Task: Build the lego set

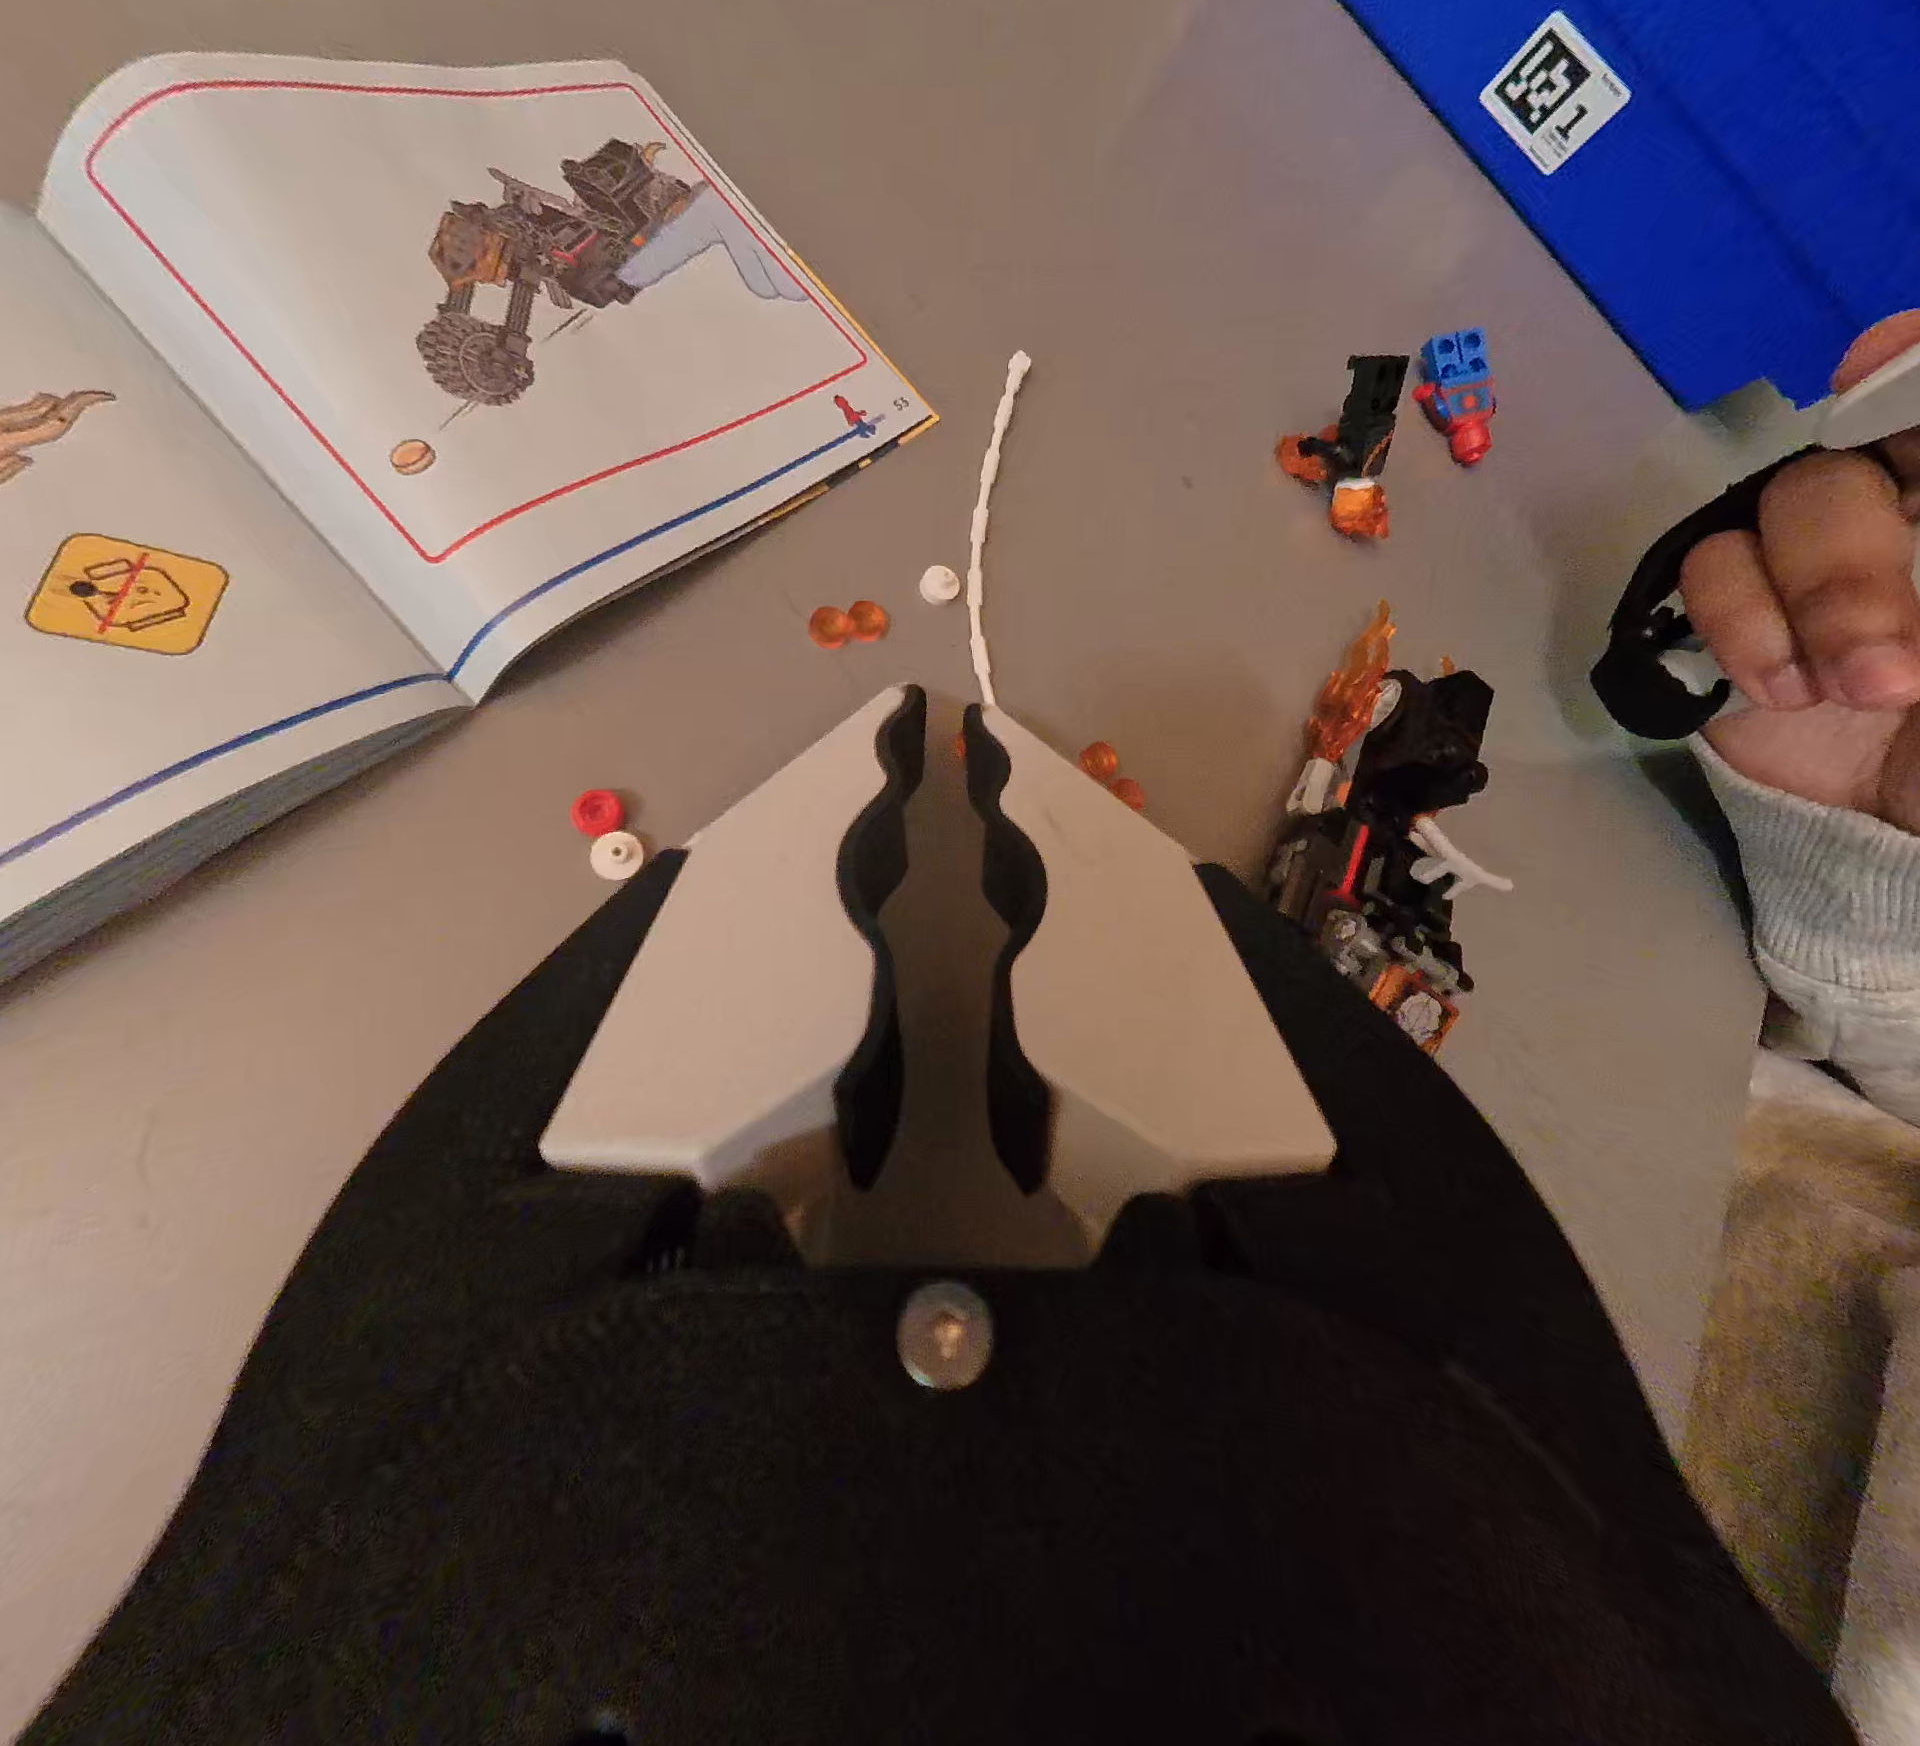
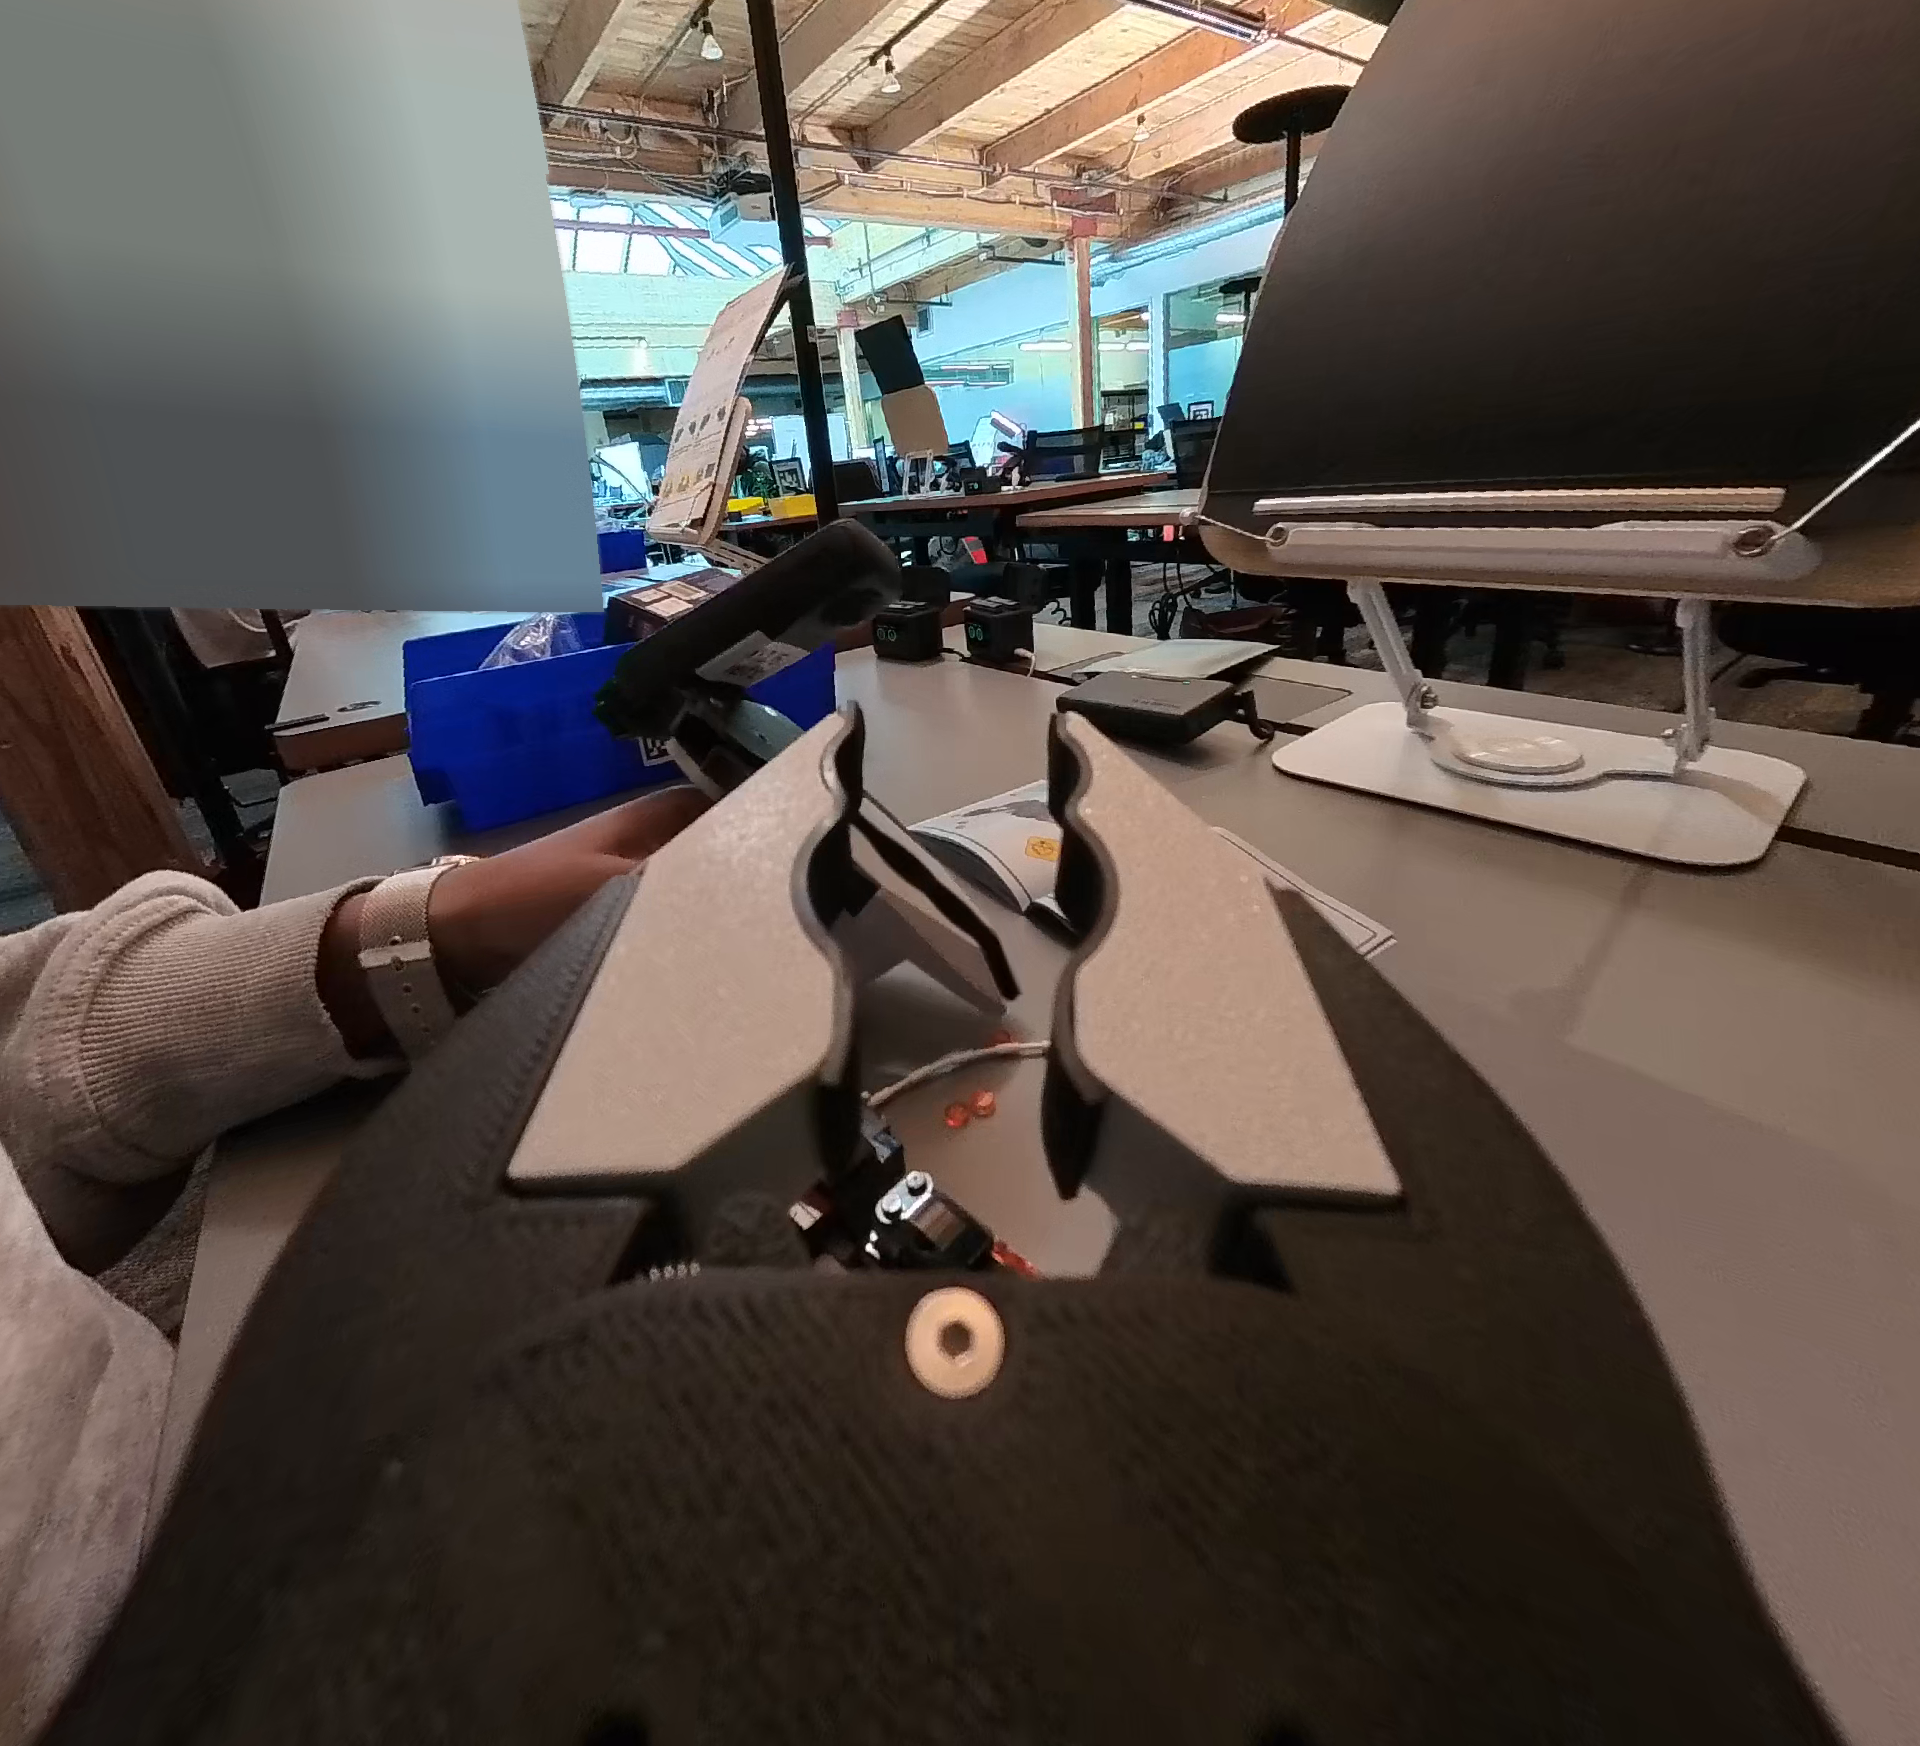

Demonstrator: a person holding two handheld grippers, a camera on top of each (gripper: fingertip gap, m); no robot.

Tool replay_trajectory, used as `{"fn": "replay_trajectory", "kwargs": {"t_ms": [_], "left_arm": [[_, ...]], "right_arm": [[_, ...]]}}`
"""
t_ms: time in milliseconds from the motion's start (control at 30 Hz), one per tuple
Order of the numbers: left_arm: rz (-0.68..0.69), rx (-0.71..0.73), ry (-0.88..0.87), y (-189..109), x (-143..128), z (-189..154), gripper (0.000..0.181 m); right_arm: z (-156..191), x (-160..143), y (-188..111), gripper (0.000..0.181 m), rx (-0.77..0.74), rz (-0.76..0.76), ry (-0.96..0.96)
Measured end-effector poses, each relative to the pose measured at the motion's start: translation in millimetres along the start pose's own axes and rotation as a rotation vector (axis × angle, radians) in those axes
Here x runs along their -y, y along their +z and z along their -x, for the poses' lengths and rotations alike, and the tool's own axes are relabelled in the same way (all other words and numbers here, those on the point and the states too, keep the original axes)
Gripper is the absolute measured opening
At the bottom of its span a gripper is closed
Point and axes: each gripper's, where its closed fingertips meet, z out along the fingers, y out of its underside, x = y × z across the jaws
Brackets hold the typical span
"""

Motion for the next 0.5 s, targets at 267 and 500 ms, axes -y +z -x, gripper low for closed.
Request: {"fn": "replay_trajectory", "kwargs": {"t_ms": [267, 500], "left_arm": [[0.06, 0.031, 0.109, 4.1, -8.4, -5.6, 0.009], [0.073, 0.037, 0.131, 4.6, -10.4, -5.8, 0.009]], "right_arm": [[0.5, 0.2, -0.6, 0.033, 0.002, -0.001, 0.001], [0.6, -0.1, -0.9, 0.033, 0.002, 0.0, 0.001]]}}
